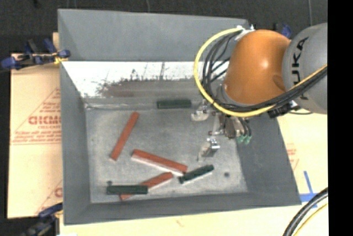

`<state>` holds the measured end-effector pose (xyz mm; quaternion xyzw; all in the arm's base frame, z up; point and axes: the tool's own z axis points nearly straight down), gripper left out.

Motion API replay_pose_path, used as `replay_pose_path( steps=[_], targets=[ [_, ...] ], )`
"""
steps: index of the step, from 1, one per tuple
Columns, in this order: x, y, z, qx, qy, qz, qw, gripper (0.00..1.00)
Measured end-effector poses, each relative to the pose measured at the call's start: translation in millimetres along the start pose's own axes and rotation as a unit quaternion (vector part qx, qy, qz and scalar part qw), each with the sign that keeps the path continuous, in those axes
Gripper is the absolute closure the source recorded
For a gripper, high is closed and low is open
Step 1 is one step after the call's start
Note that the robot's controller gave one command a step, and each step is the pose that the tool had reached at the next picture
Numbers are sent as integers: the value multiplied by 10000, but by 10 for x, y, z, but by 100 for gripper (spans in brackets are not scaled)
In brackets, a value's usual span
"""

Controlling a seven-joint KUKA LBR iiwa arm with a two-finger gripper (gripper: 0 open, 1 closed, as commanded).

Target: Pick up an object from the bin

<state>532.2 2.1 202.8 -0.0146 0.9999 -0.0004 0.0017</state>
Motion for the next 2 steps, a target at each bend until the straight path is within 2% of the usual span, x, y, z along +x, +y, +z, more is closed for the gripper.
replay_pose_path(
  steps=[1,2],
  targets=[
    [147,-52,399,2,-44,-179,9998,0],
    [249,-49,638,6,-23,-242,9997,0]
  ],
)
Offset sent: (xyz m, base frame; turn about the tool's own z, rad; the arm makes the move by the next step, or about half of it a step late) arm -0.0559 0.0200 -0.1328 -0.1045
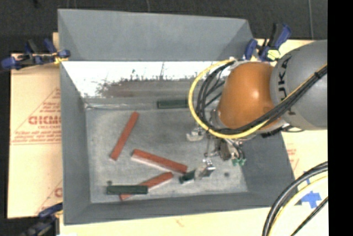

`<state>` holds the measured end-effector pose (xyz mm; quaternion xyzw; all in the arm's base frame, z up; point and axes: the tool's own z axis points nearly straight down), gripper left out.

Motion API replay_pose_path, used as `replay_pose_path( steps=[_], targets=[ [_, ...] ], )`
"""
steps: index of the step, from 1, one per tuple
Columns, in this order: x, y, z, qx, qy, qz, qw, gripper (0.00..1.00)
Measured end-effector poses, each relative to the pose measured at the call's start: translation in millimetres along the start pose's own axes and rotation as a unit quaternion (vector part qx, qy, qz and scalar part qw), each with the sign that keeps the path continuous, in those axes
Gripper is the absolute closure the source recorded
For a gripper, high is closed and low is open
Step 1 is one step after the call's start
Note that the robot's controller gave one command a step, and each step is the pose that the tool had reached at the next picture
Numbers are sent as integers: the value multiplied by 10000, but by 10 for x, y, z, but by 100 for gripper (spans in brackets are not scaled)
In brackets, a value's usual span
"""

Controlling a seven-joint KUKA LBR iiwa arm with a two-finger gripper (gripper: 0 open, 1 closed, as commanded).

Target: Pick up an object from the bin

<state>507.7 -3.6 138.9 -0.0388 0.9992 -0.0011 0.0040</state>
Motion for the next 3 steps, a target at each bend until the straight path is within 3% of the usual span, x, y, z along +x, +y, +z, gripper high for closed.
replay_pose_path(
  steps=[1,2,3],
  targets=[
    [-16,-47,-265,-22,78,-876,9961,0],
    [225,194,448,-20,77,-265,9996,100],
    [229,191,491,-17,46,-267,9996,0]
  ],
)
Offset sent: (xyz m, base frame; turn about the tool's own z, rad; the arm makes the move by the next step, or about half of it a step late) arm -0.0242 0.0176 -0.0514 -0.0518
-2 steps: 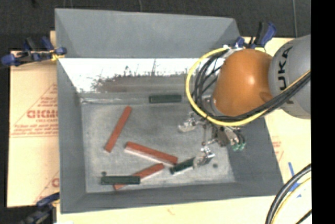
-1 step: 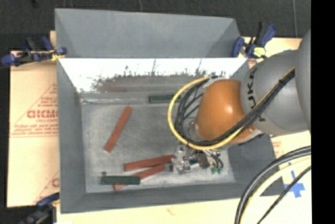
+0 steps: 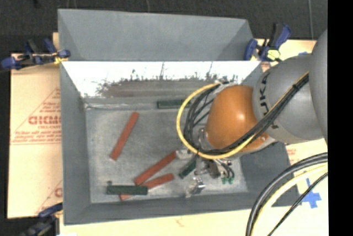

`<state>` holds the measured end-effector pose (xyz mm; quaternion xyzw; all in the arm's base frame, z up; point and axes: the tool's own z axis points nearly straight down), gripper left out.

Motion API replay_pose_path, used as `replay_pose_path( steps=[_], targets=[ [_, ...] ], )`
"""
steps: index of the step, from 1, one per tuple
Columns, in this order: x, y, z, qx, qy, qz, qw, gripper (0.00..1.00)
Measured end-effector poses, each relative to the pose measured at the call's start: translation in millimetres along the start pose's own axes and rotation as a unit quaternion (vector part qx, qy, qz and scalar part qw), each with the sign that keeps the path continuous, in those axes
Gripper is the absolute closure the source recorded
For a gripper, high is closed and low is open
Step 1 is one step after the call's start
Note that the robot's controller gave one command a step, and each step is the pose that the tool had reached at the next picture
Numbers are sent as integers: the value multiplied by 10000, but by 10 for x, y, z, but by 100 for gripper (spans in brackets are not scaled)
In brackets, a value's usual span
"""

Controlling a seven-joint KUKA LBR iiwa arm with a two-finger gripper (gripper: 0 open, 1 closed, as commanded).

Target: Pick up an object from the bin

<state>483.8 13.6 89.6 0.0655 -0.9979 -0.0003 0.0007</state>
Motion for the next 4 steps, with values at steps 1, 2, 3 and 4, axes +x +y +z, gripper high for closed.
replay_pose_path(
  steps=[1,2,3,4],
  targets=[
    [-5,-1,0,1,-10,-1,10000,0],
    [-844,583,50,55,-212,-600,9980,100],
    [-761,607,92,32,-41,-611,9981,0],
    [-774,614,92,28,-72,-614,9981,0]
  ],
)
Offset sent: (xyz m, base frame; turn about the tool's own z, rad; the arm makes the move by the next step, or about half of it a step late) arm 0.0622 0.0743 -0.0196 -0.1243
